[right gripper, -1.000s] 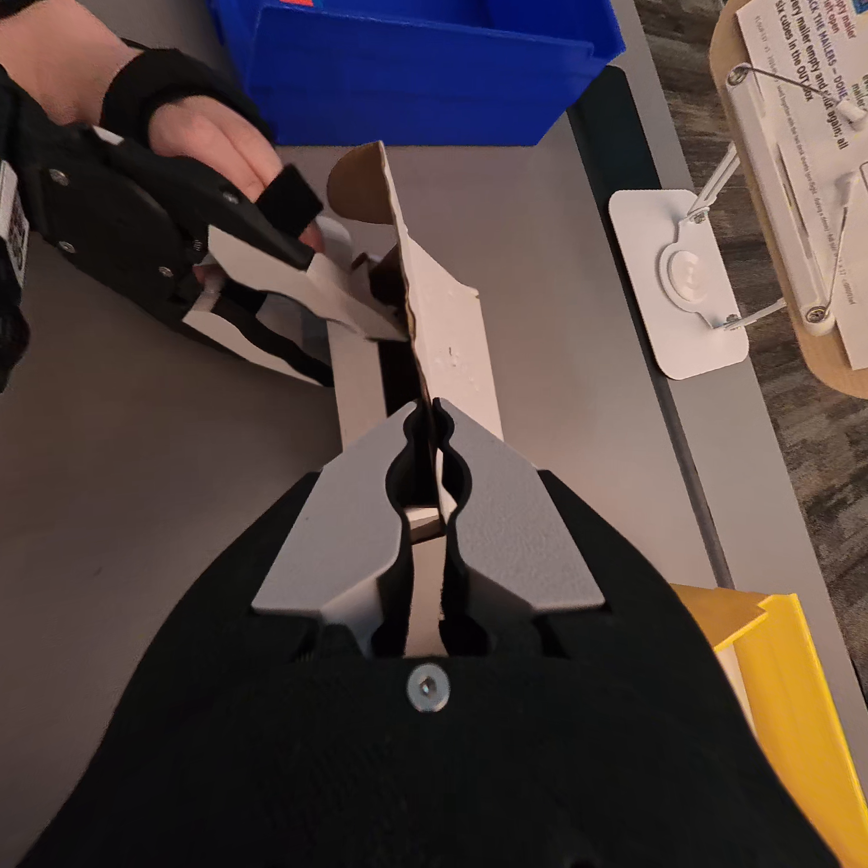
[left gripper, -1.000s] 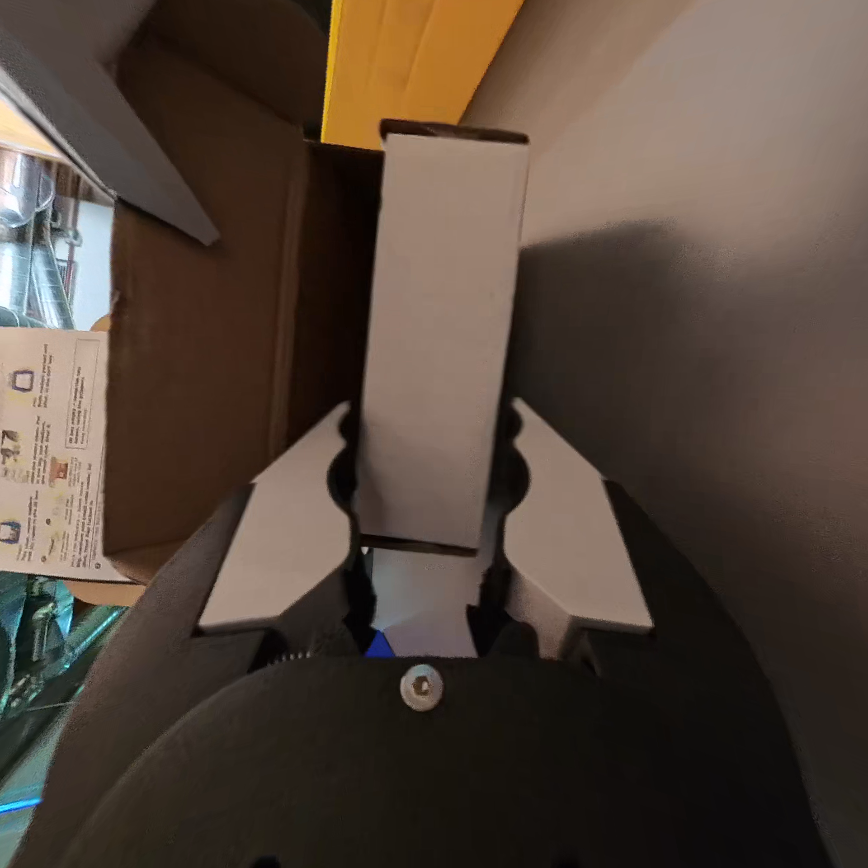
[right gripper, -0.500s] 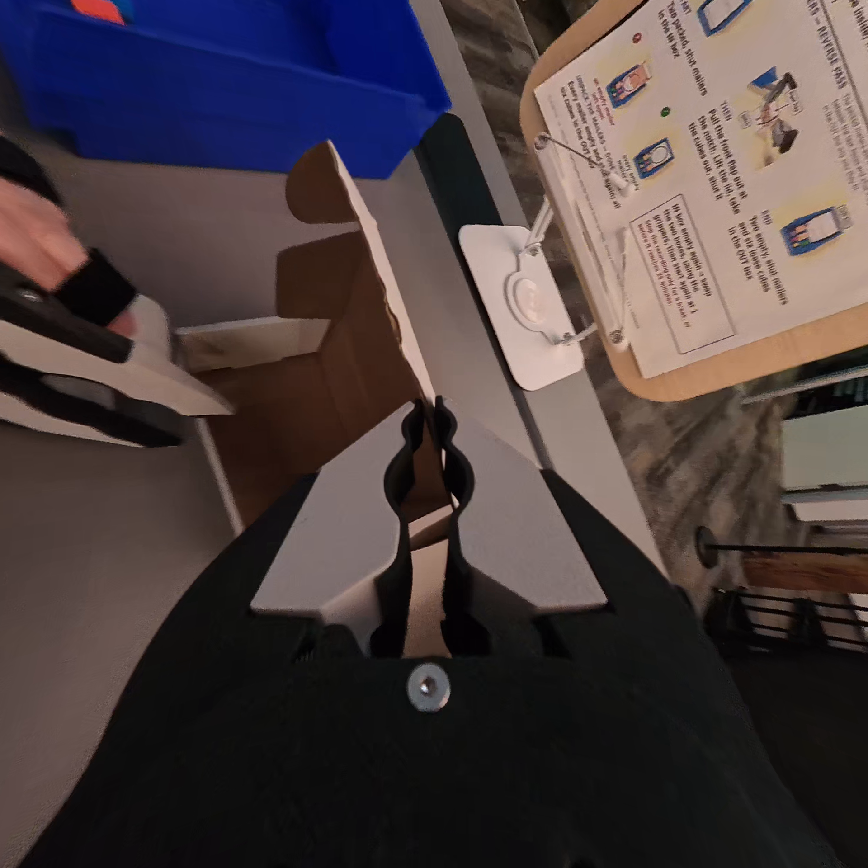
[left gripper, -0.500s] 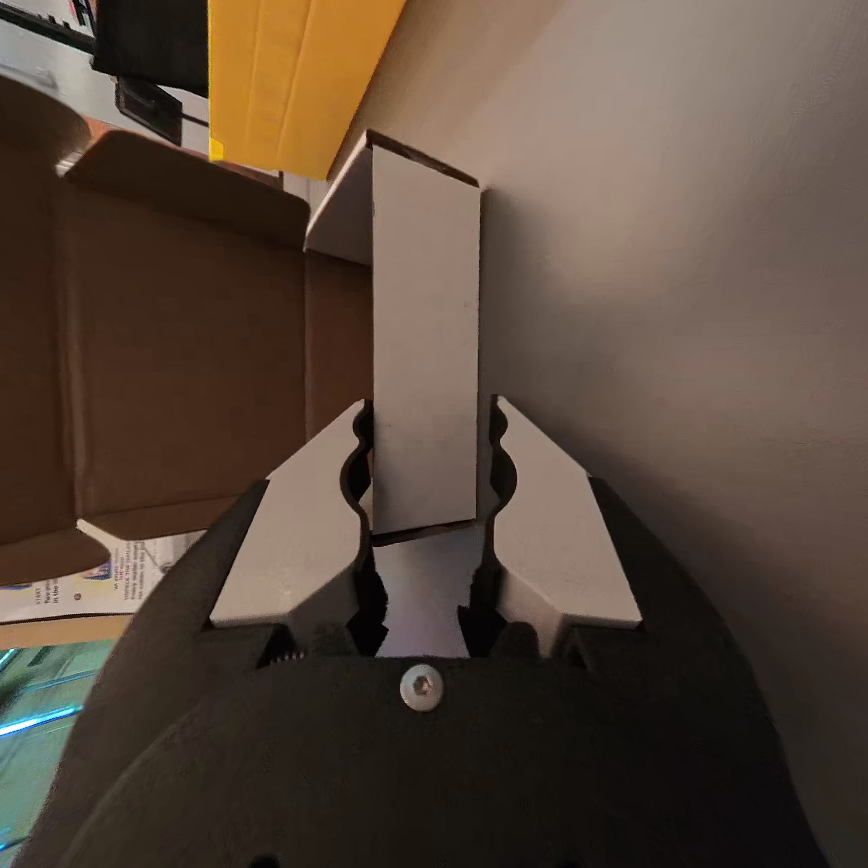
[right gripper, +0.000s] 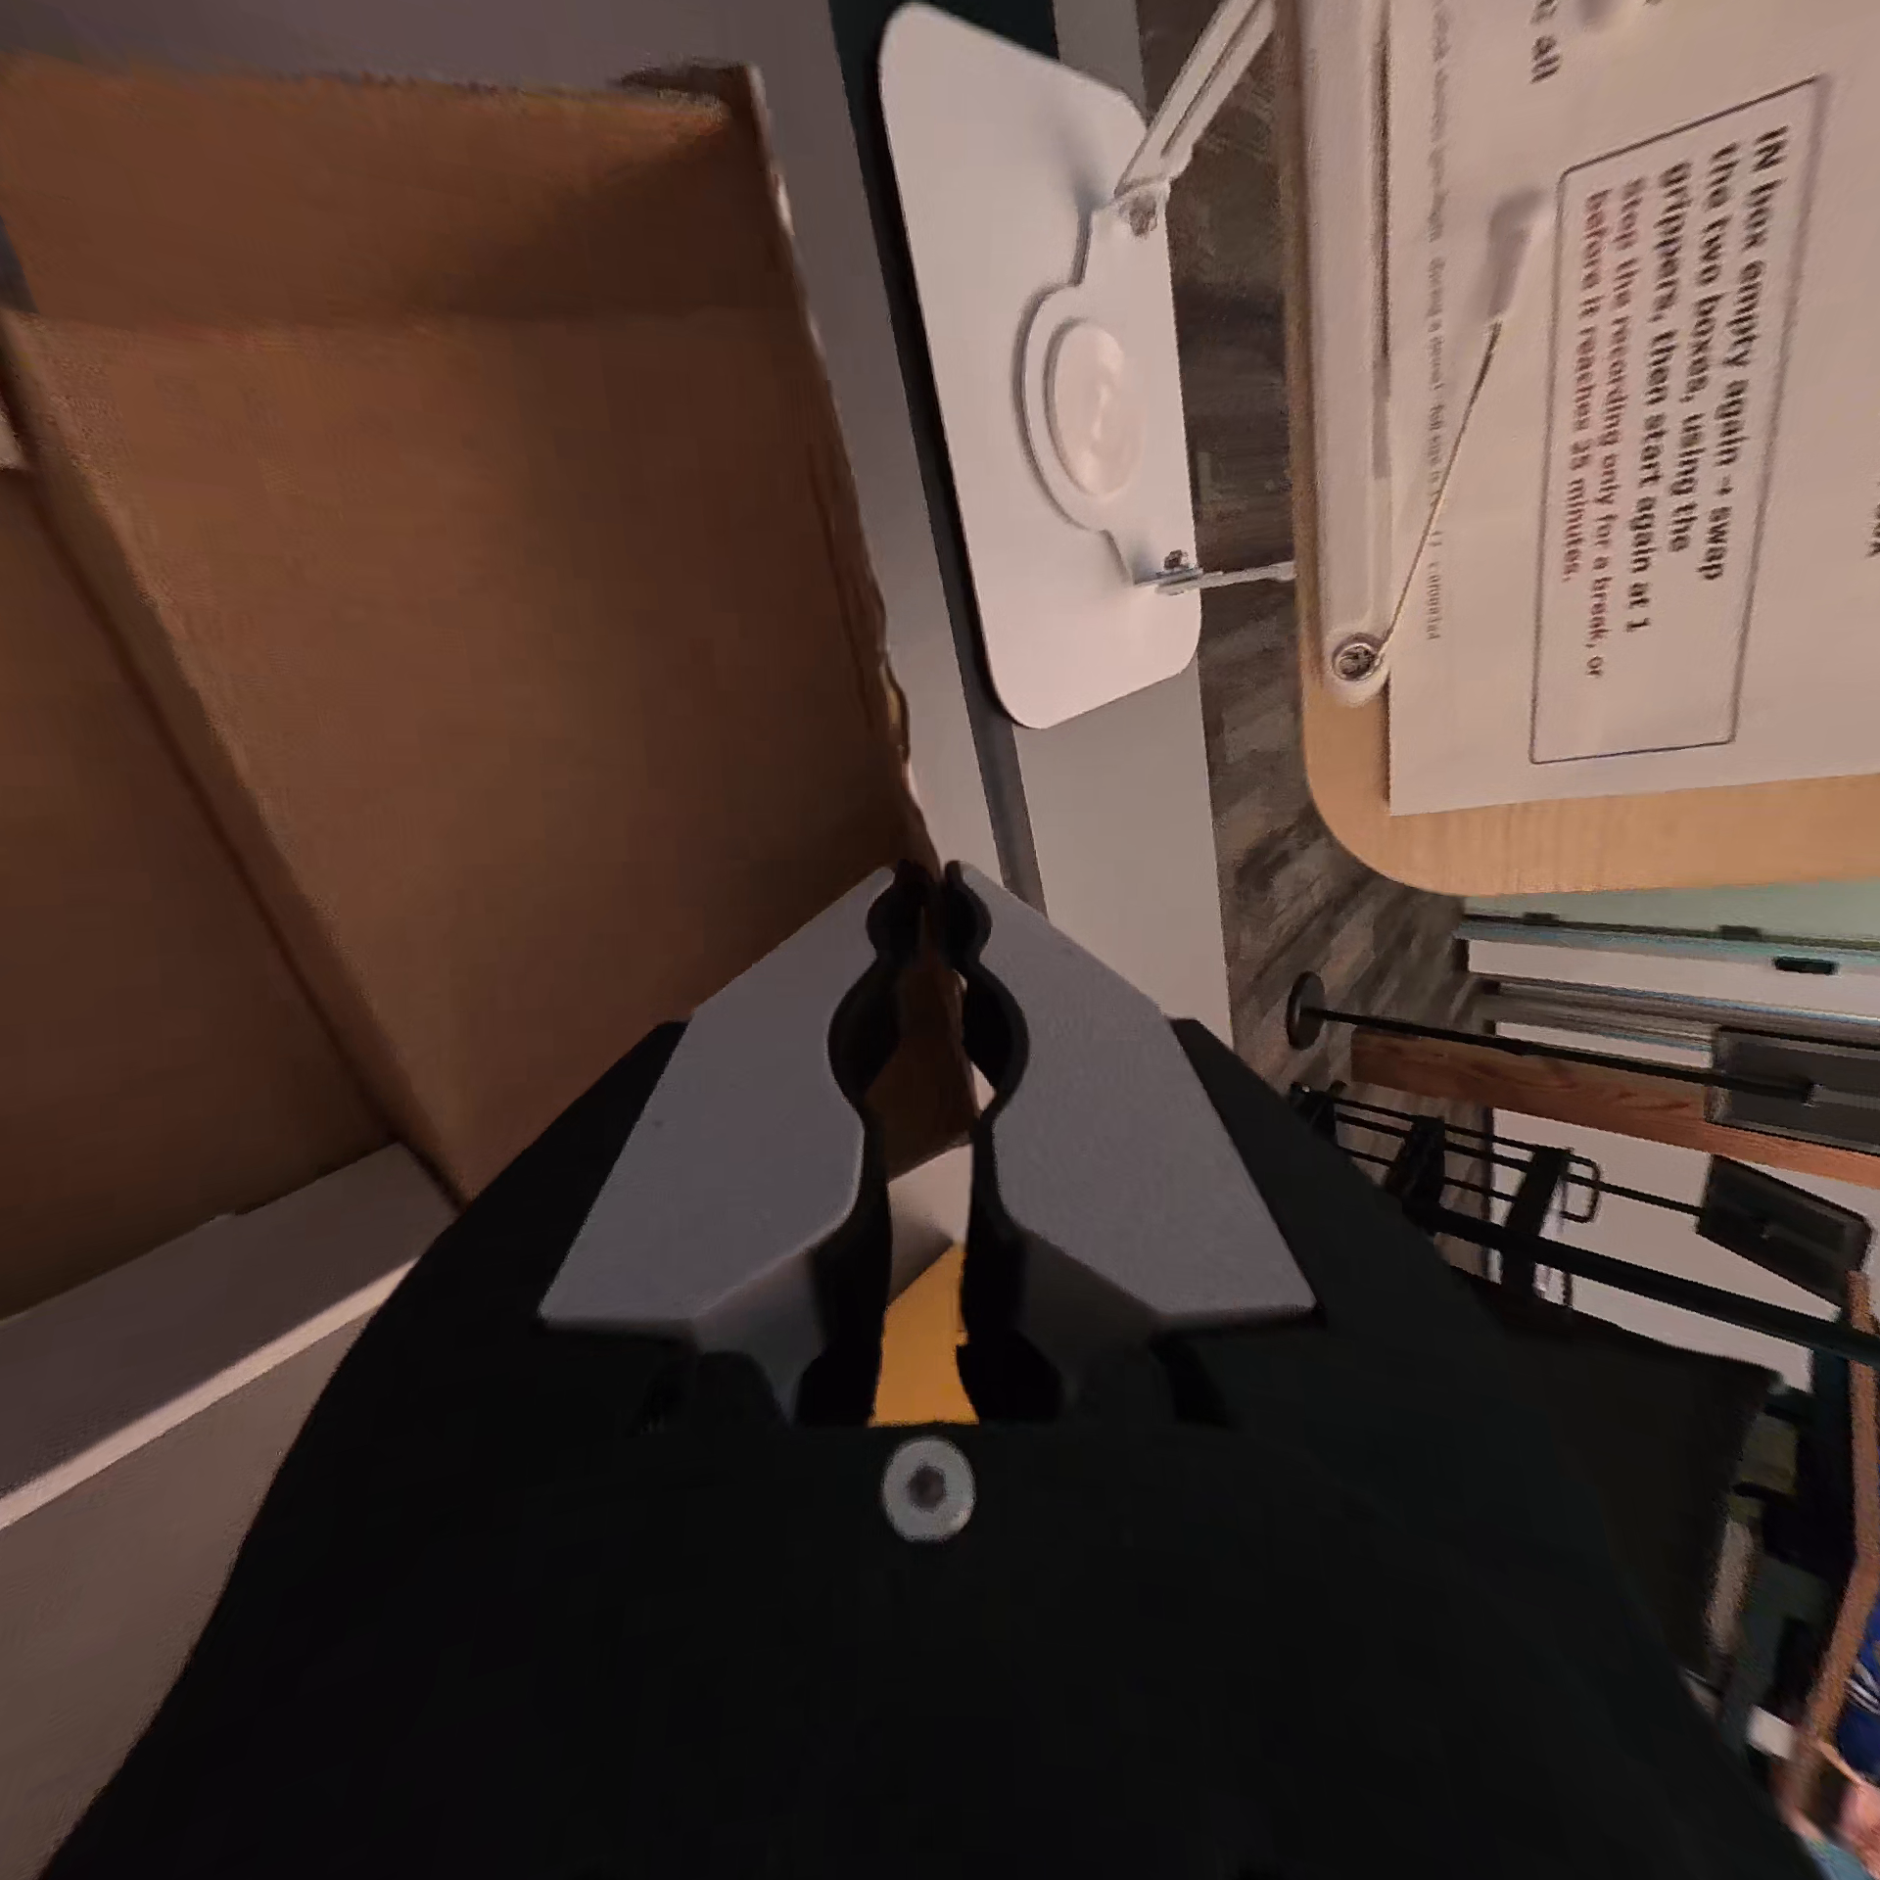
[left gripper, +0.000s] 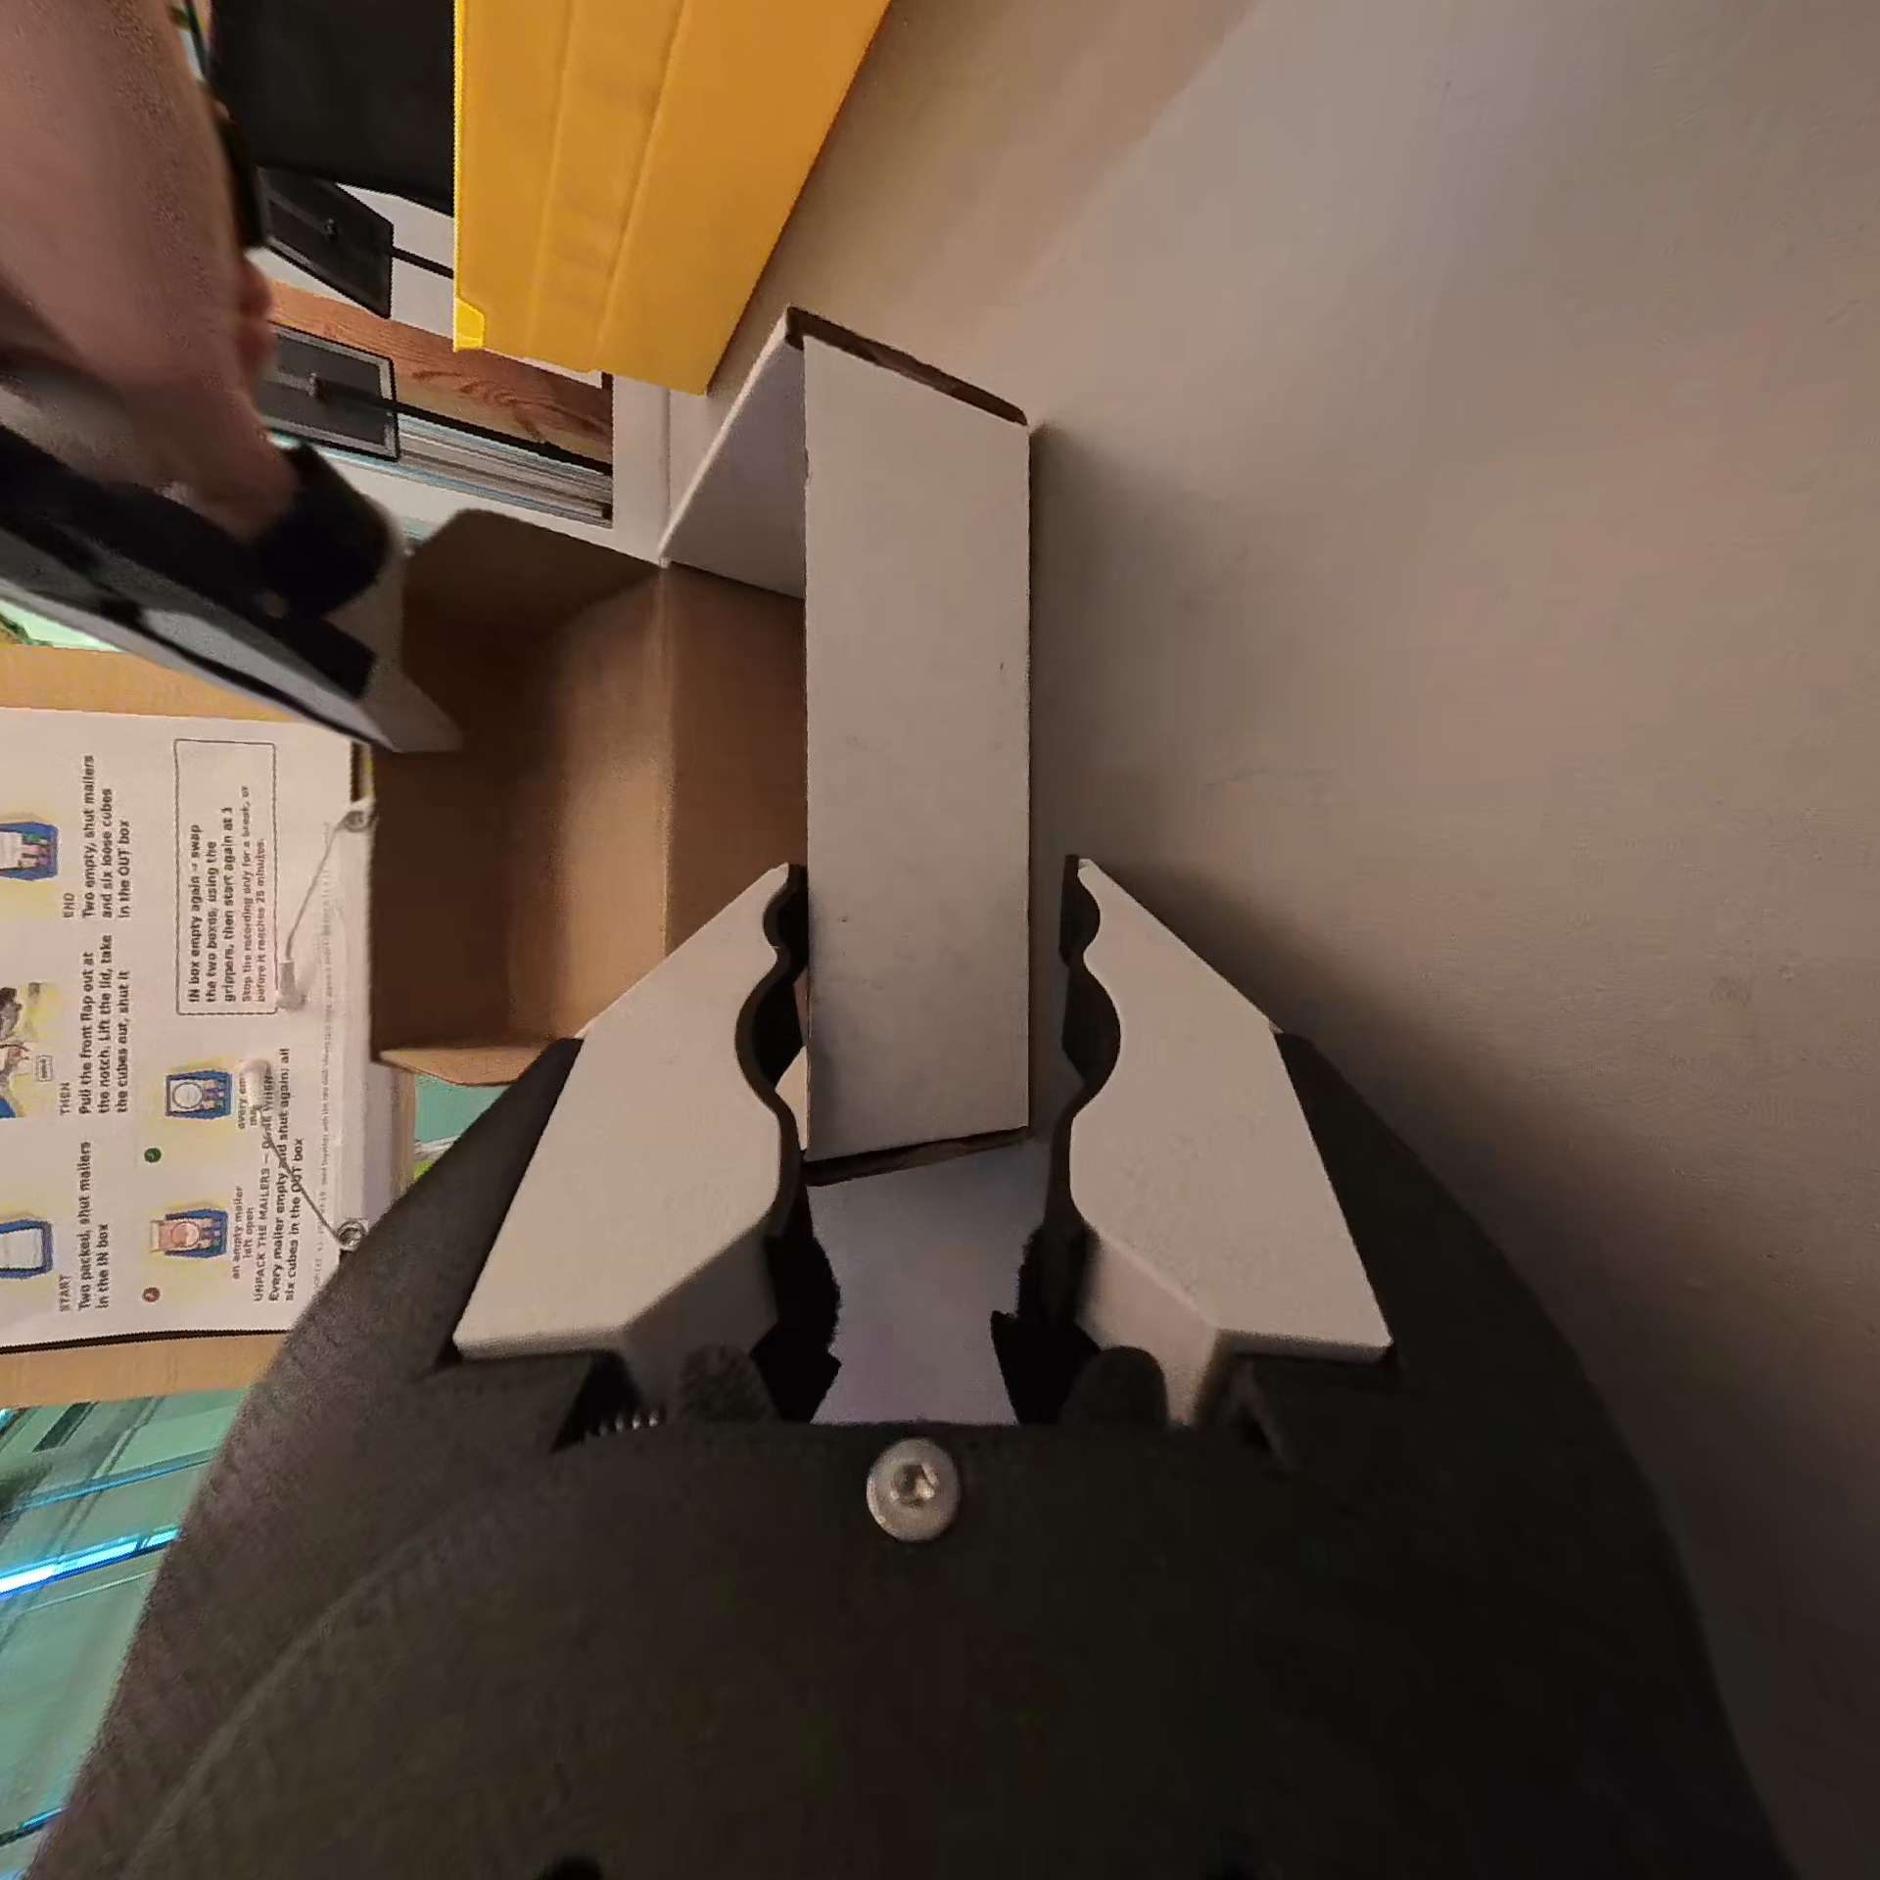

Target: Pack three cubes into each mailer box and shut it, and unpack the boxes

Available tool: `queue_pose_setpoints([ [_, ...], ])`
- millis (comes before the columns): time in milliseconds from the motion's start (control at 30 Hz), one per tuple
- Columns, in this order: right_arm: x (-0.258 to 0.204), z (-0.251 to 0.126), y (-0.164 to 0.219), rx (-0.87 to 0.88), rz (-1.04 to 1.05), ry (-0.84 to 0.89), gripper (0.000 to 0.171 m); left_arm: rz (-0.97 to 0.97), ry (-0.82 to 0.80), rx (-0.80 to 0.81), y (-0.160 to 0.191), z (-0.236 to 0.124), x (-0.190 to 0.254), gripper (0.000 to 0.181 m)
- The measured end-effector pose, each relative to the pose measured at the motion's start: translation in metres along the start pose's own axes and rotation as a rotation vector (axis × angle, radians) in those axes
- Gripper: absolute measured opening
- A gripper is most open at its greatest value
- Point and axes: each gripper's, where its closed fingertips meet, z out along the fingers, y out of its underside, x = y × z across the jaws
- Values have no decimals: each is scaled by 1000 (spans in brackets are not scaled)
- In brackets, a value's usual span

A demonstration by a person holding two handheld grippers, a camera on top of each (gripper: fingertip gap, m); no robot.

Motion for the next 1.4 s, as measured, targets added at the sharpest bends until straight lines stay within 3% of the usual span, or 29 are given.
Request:
queue_pose_setpoints([
  [467, 1, 22, 2, -69, -145, 19, 14, 7, -16, -11, 1, 2, -2, 49],
  [933, -11, 49, 20, -185, -164, -133, 20, -16, -23, -28, 7, 4, -5, 48],
  [1067, 5, 42, 9, -128, -154, -33, 23, -10, -37, -30, 6, 5, -6, 48],
  [1200, 21, 25, 0, -58, -88, 33, 42, -13, -44, -30, 5, 6, -6, 48],
  [1400, 52, -34, -6, 166, 112, 150, 61, -57, -33, -5, 3, 6, -6, 49],
])
